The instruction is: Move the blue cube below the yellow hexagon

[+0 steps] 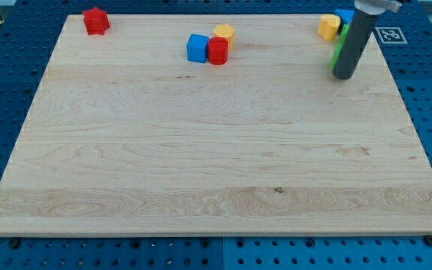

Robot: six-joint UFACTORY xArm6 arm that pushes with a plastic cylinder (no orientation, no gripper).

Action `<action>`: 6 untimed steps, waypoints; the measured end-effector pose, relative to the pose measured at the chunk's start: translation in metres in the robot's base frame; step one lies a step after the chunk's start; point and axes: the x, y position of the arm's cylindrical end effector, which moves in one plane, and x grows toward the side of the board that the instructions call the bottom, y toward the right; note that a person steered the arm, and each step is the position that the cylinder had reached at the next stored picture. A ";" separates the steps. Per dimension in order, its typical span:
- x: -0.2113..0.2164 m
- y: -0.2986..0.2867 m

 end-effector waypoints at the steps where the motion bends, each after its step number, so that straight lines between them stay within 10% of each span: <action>1: -0.008 0.001; 6: -0.051 -0.314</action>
